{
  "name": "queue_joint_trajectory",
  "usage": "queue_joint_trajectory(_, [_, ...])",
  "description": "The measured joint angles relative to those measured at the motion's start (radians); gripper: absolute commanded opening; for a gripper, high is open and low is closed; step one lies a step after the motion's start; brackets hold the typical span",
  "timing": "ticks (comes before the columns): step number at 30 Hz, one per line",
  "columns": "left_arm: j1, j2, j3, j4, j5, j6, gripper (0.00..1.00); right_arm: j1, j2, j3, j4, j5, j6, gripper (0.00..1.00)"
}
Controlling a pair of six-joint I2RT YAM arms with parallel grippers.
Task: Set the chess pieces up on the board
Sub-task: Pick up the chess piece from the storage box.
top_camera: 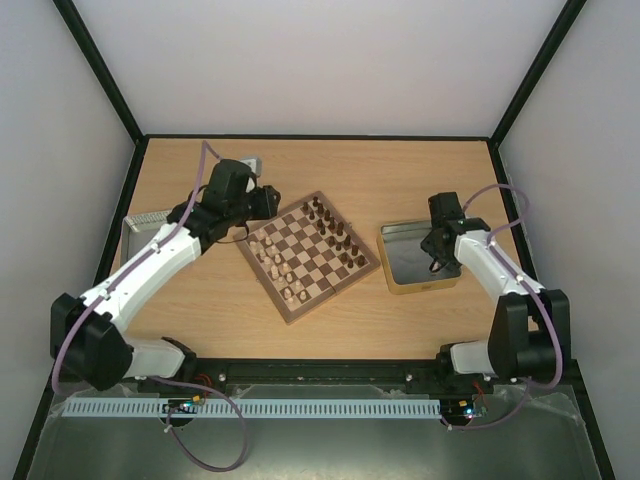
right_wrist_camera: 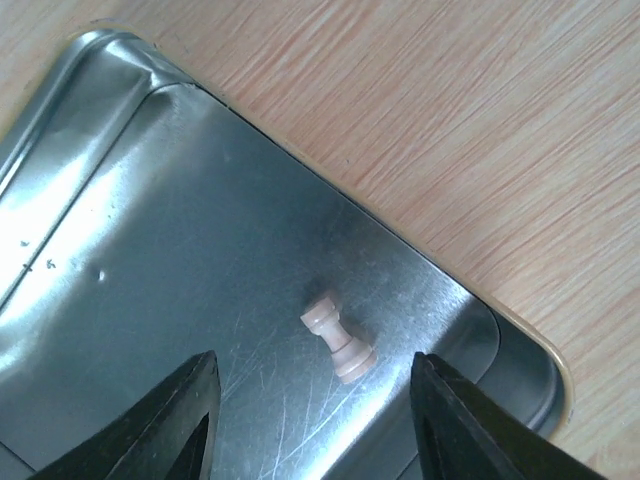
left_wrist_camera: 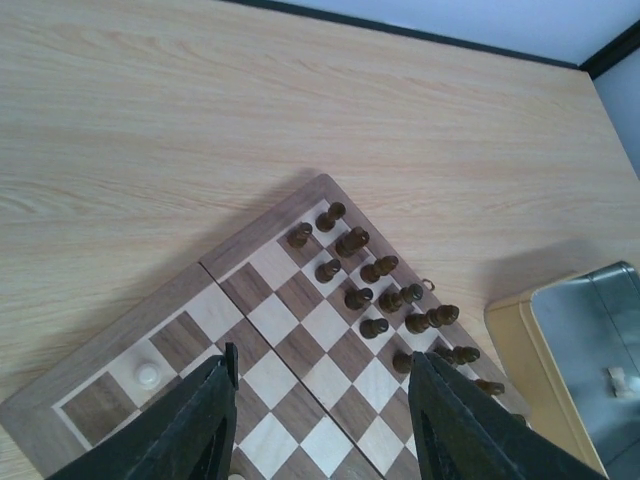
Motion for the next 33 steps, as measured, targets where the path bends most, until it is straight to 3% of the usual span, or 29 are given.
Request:
queue_joint_trajectory(5, [0.017,0.073,0.055,-0.032,0.085,0.001,0.50,-0.008,0.065,0.069,-0.064,-0.023,-0.022,0.44])
queue_joint_trajectory(14, [0.019,0.134,0.139,-0.057,0.122,0.012,0.50,-0.011,0.191,0.089,-0.160,-0.043,-0.116,0.46])
queue_joint_trajectory(33, [0.020,0.140,0.145,-0.042,0.143,0.023,0.51,-0.014,0.319,0.089,-0.037,-0.040,-0.296,0.17])
